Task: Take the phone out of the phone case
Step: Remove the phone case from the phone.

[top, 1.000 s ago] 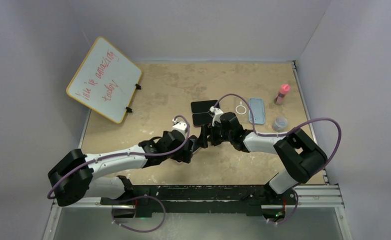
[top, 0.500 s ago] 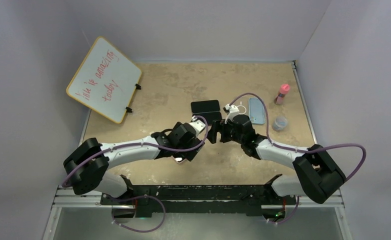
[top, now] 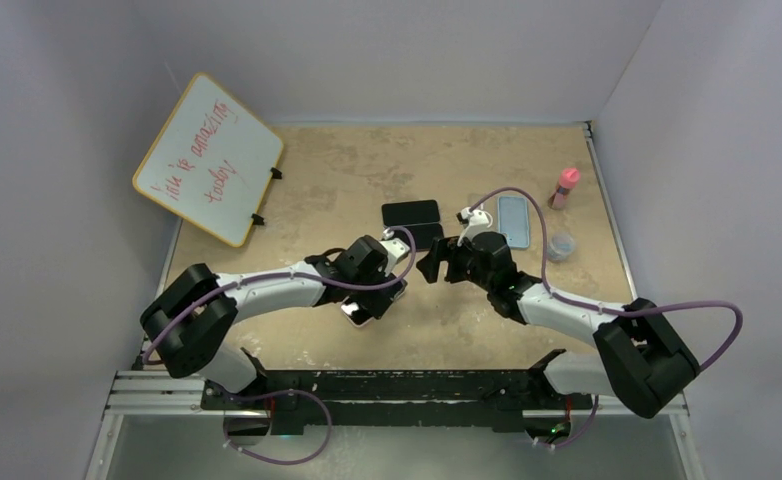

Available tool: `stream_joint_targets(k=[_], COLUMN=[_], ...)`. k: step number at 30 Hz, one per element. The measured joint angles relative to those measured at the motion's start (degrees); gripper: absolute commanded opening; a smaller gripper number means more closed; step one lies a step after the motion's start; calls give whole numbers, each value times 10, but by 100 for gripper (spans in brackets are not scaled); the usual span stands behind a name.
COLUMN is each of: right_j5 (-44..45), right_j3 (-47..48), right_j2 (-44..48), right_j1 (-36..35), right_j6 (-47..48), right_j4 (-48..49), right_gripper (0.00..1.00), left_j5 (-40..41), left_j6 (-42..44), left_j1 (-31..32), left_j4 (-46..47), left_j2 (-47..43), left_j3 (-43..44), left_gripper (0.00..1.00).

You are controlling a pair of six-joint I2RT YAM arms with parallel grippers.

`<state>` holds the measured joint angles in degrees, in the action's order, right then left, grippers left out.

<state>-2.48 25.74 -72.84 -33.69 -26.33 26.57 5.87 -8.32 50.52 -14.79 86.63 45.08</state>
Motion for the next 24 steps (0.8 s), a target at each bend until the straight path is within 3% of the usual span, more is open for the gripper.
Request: stream_joint_targets(k=[15,24], right_j5=[0,-1], right_j3=[-7,-7], right_j2=[0,0], right_j1=[0,0], right_j6=[0,0], right_j4=[7,7], right_gripper=[89,88], left_j5=[-28,-33], left_j6=[7,10], left_j1=[-9,0], left_j4=[10,40], left_j2=[48,59], left_j3=[16,20], left_gripper=[99,64])
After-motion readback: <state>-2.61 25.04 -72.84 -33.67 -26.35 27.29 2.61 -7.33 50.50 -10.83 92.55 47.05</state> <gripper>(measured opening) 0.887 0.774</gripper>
